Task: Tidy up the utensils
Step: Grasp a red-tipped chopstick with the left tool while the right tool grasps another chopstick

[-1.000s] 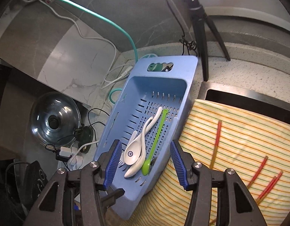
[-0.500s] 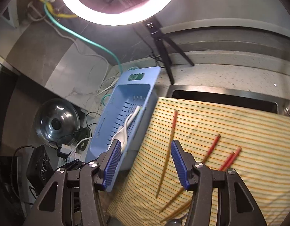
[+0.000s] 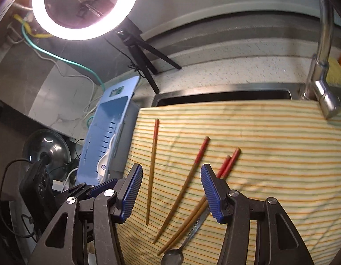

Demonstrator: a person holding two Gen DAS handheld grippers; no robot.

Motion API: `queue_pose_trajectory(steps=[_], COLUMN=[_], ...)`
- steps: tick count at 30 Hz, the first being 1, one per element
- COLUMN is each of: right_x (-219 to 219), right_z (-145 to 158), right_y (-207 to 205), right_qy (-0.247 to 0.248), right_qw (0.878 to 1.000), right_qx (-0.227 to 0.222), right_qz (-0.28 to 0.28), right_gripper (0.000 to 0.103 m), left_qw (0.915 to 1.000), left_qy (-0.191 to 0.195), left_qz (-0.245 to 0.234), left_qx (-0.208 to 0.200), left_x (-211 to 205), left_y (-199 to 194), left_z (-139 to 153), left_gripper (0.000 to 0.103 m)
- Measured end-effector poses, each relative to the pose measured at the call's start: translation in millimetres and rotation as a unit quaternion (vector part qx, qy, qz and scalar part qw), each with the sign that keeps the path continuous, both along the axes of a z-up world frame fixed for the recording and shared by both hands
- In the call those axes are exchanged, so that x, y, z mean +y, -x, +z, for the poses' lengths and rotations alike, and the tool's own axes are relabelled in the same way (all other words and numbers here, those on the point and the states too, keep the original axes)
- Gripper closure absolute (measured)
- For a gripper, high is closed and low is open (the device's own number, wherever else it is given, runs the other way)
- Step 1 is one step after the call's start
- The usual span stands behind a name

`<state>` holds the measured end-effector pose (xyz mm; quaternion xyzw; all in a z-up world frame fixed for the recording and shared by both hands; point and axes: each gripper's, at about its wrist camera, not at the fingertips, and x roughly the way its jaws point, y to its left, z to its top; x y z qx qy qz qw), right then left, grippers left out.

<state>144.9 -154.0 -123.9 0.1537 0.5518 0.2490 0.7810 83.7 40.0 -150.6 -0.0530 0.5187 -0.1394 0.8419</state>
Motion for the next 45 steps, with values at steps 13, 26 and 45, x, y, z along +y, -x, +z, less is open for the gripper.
queue_pose_trajectory(steps=[13,26,45], right_x=[29.0,46.2,23.6], right_z=[-52.3,-79.6,-89.2], right_y=[-8.1,-12.2,-11.9], right_qy=[0.047,0.079,0.013], right_qw=[0.997,0.994,0.993], right_qx=[0.055,0.079,0.109], right_qz=[0.004,0.008,-0.044], right_gripper=[0.065,0.077,0.096], left_qw=[0.9985,0.9967,0.9992], left_qy=[-0.047,-0.068,-0.005], left_qz=[-0.013,-0.017,0.023], left_qx=[0.025,0.043,0.032], left_x=[-17.4,-24.2,-7.6], left_y=[-35.4,-55.7,-27.2], left_z=[-25.6,-43.7,-42.0], left_gripper=[0.083,0.083,0.098])
